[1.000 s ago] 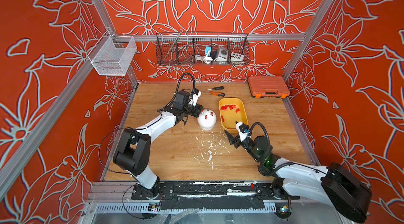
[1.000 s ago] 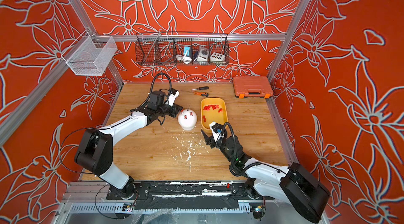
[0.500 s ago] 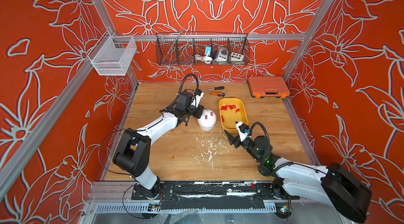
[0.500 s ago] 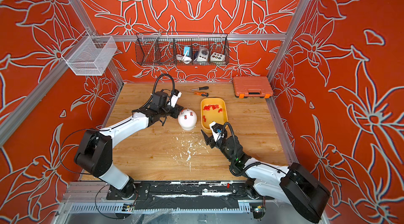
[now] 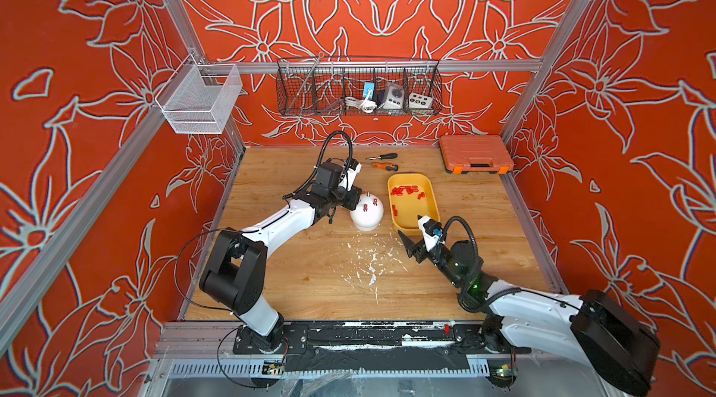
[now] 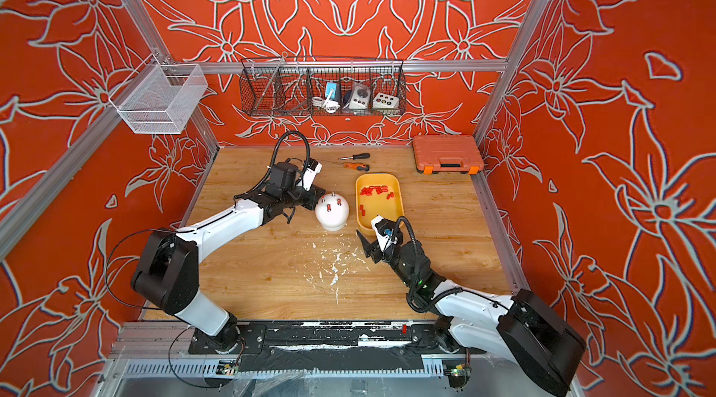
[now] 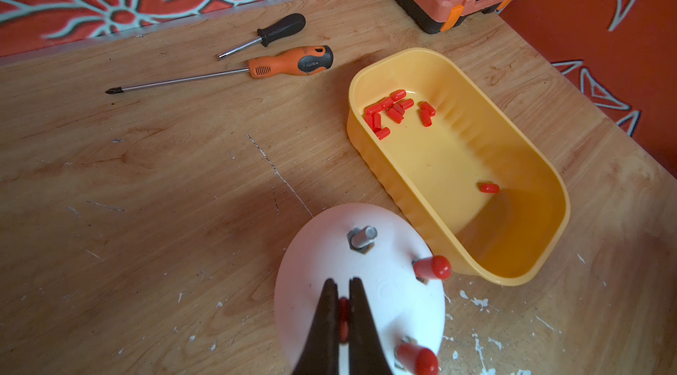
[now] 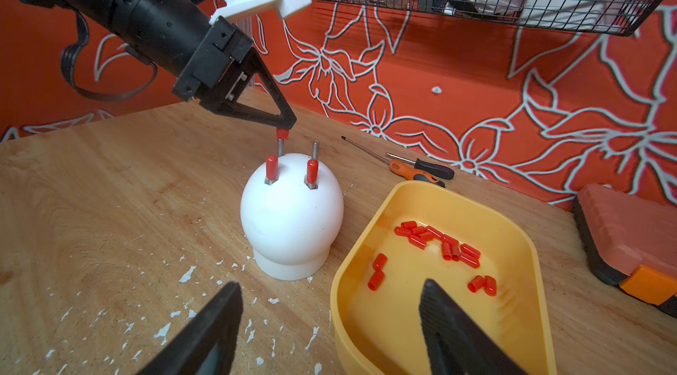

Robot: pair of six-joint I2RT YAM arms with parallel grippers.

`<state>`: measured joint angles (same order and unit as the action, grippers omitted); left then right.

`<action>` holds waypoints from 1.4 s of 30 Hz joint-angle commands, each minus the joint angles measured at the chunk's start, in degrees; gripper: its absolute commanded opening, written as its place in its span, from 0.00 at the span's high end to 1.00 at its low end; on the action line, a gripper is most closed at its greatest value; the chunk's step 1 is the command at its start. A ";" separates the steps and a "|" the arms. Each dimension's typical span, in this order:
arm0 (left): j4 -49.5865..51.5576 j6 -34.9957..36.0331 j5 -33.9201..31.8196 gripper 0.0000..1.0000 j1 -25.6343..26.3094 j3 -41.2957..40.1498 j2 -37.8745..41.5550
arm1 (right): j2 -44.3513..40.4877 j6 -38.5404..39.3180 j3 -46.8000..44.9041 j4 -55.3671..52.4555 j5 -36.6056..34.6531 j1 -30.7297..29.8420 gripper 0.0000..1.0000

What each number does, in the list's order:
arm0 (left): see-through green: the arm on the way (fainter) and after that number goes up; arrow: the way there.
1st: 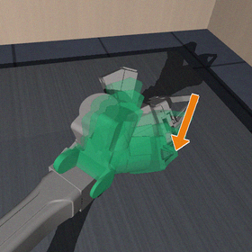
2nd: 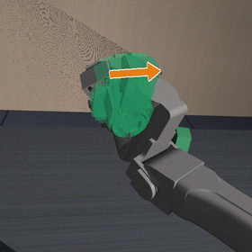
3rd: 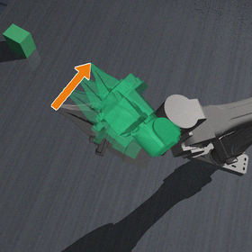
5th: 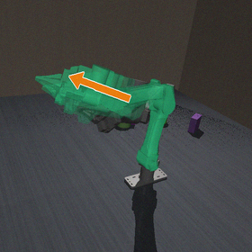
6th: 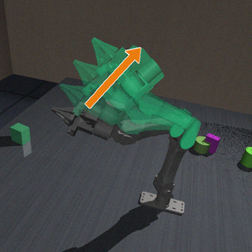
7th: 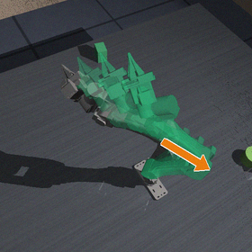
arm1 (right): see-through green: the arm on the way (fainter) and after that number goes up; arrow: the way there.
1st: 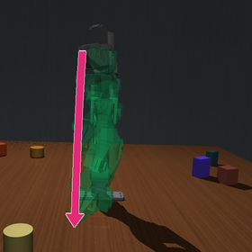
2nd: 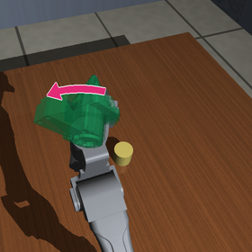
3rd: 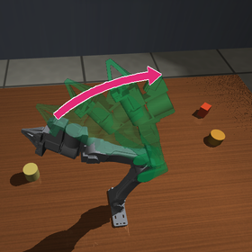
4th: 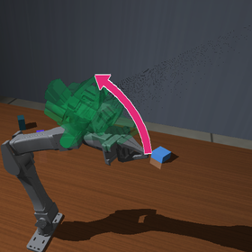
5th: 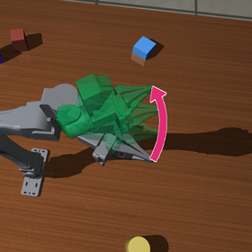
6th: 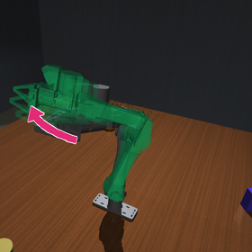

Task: Cover the protruding screws with screw protection sleeves
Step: Attach the screw protection sleeve to the screw.

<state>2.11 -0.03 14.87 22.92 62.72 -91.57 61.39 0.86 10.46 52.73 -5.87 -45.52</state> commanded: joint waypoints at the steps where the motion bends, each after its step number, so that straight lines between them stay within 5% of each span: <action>1: 2.94 -0.57 1.71 1.00 0.80 -1.89 1.78 | -0.78 -0.43 1.49 0.62 0.97 0.41 0.22; 42: 2.41 -3.84 -0.78 1.00 -0.91 -7.61 3.70 | -0.21 -0.83 1.76 0.71 1.76 0.43 0.22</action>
<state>-0.69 -3.86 14.98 22.11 56.45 -88.07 61.08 0.67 10.46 52.51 -5.04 -45.28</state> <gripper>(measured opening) 0.047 0.778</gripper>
